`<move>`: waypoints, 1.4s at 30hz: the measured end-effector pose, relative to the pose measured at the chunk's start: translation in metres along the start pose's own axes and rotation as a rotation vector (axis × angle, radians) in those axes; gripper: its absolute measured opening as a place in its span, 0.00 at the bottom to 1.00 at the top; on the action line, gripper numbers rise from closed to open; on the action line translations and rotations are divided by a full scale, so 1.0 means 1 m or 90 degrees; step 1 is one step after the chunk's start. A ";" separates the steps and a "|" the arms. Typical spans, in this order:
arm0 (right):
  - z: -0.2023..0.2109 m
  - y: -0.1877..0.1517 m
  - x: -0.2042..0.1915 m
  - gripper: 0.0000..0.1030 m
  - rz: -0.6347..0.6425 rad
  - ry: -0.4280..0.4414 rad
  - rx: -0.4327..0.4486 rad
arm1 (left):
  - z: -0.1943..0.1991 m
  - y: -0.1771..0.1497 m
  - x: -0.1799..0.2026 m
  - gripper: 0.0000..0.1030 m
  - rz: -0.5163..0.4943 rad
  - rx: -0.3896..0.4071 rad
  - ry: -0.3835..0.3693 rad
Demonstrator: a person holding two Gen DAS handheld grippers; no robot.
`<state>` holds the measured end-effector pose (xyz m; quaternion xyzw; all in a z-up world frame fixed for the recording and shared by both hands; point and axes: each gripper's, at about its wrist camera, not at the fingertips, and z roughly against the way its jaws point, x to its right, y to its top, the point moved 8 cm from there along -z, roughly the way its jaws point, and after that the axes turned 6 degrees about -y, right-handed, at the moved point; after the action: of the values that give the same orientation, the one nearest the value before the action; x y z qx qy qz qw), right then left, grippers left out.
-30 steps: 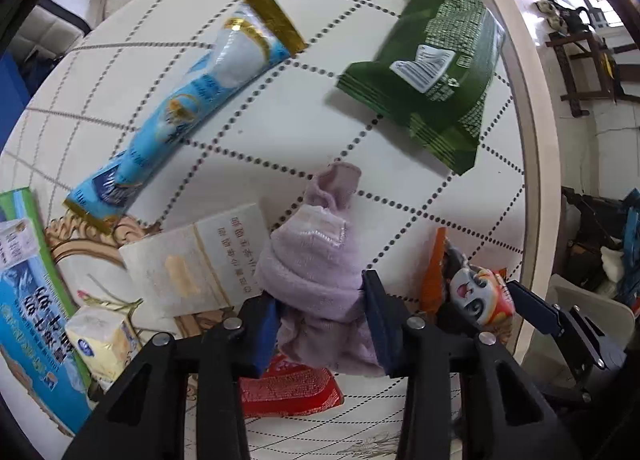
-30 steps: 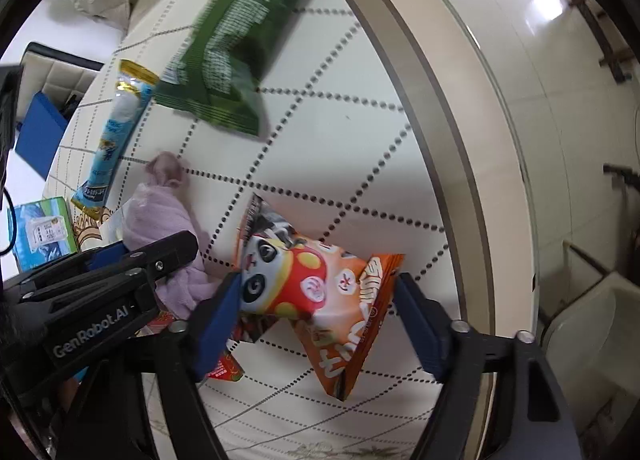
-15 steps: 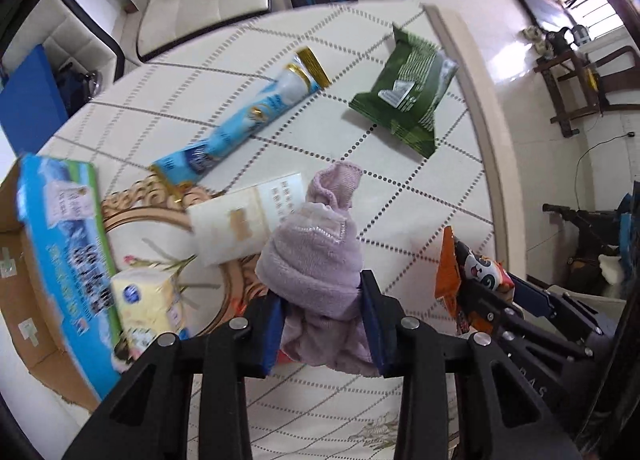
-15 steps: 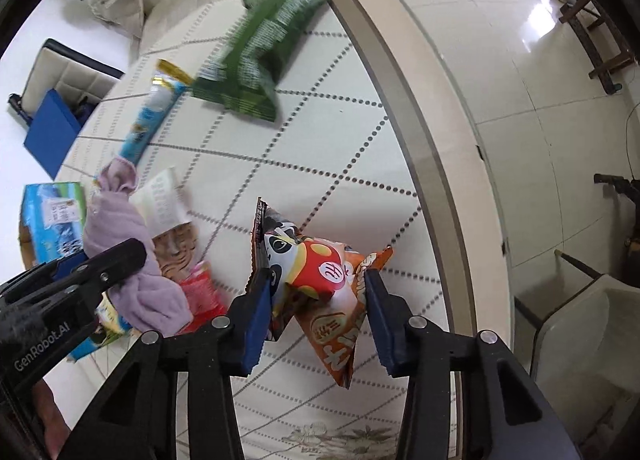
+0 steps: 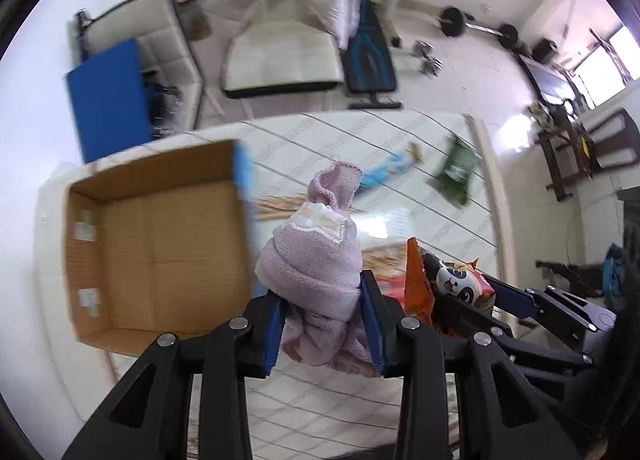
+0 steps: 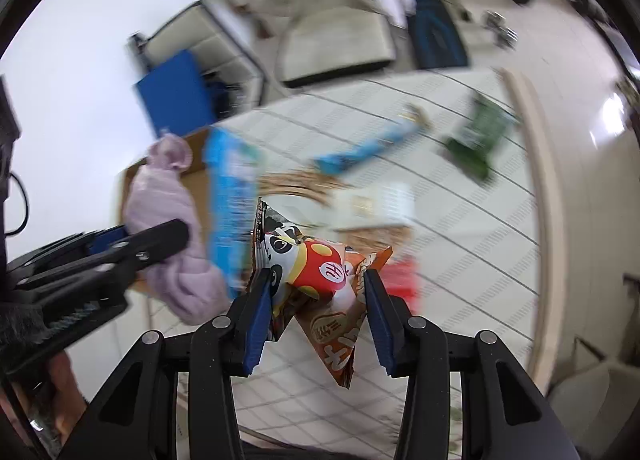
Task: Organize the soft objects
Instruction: 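Carry both items into the box and open both grippers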
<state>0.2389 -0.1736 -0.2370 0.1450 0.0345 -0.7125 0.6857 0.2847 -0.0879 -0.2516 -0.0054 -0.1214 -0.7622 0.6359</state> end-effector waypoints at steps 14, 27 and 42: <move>-0.153 0.076 -0.162 0.45 0.050 -0.050 -0.052 | -0.044 0.036 -0.201 0.31 0.051 -0.062 0.030; -0.241 0.117 -0.167 0.50 0.060 -0.135 -0.077 | -0.126 0.065 -0.242 0.37 0.072 -0.146 -0.046; -0.216 0.094 -0.171 0.81 0.088 -0.190 -0.050 | -0.094 0.036 -0.272 0.92 0.098 -0.084 -0.001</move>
<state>0.3695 0.0402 -0.3861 0.0126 -0.0500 -0.6755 0.7356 0.3854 0.1519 -0.3811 -0.0569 -0.0708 -0.7172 0.6909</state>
